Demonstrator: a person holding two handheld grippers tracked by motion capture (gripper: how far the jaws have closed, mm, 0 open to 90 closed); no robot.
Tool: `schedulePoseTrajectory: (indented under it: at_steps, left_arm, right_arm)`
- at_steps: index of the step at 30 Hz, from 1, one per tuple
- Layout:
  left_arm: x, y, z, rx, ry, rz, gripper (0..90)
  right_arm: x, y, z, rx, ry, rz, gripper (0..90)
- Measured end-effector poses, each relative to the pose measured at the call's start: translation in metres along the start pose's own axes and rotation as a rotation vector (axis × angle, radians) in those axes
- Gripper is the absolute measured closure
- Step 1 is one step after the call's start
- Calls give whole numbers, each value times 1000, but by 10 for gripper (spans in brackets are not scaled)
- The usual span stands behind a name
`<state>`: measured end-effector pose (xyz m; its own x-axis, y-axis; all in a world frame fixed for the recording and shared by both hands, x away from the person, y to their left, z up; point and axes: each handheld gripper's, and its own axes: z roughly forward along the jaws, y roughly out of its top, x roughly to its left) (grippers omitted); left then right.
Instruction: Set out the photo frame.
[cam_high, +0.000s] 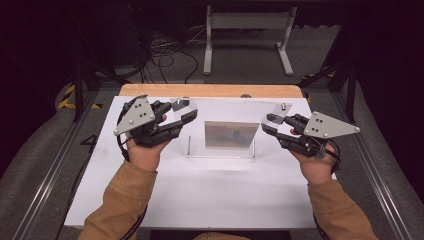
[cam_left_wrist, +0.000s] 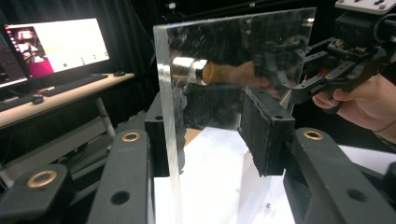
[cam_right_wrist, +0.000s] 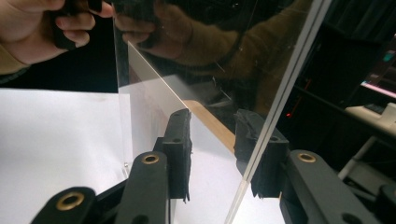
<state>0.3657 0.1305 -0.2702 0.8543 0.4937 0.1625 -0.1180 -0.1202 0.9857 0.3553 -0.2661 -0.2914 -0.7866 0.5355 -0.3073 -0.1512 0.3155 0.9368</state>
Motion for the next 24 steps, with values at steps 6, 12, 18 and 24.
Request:
schedulePoseTrajectory:
  at_steps: [6, 12, 18, 24]
  left_arm:
    - [-4, 9, -1, -4, -12, -19, 597]
    - [4, 11, 4, 23, -28, -71, 602]
    - [20, 5, 18, 68, -59, -138, 601]
    - [26, 8, 25, 97, -52, -158, 601]
  right_arm:
    - [1, 10, -4, 15, 15, 24, 641]
    - [-7, 14, -3, 50, 38, 89, 644]
    - [-16, 12, 1, 78, 47, 137, 646]
    - [-28, 10, 7, 96, 56, 180, 642]
